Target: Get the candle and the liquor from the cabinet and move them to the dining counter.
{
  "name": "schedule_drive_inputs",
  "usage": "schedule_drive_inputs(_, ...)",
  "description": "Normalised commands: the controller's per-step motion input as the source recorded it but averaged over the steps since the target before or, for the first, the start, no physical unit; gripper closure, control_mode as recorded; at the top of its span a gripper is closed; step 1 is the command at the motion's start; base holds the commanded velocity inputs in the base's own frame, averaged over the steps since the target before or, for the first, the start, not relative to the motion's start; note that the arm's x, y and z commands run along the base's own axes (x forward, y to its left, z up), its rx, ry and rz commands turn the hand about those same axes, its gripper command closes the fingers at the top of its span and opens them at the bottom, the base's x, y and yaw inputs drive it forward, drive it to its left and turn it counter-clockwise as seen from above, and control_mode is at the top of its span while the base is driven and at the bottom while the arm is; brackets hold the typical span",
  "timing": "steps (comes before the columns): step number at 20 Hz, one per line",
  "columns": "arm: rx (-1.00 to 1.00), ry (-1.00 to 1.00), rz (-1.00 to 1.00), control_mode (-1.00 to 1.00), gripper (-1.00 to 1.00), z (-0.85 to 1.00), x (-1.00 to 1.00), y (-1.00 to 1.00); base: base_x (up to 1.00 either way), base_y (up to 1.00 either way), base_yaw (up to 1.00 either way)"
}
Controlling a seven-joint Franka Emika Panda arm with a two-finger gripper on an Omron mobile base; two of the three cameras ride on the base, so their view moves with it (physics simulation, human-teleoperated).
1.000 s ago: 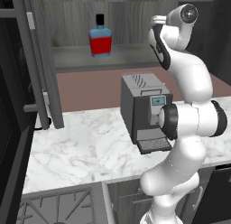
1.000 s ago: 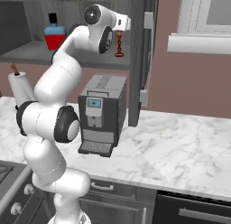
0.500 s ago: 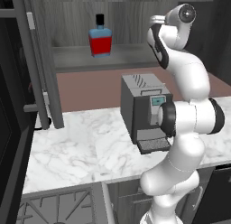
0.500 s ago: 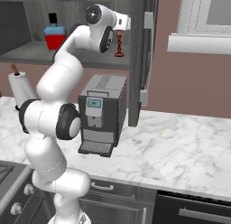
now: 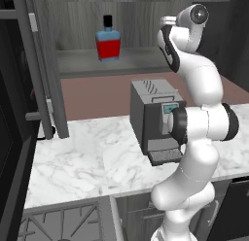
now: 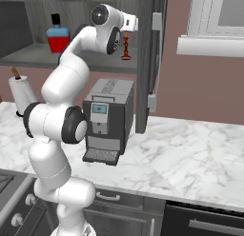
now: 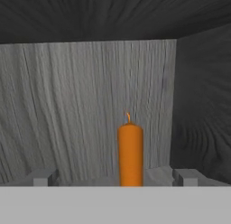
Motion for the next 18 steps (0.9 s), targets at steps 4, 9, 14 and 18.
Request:
schedule_drive_inputs(4,0.00,0.00,0.00,-1.00,-1.00,0.00,0.06,0.00,0.00,0.00,0.00)
schedule_drive_inputs(9,0.00,0.00,0.00,-1.00,-1.00,0.00,0.00,0.00,0.00,0.00,0.00)
schedule_drive_inputs(14,0.00,0.00,0.00,-1.00,-1.00,0.00,0.00,0.00,0.00,0.00,0.00)
schedule_drive_inputs(18,0.00,0.00,0.00,-1.00,-1.00,0.00,0.00,0.00,0.00,0.00,0.00)
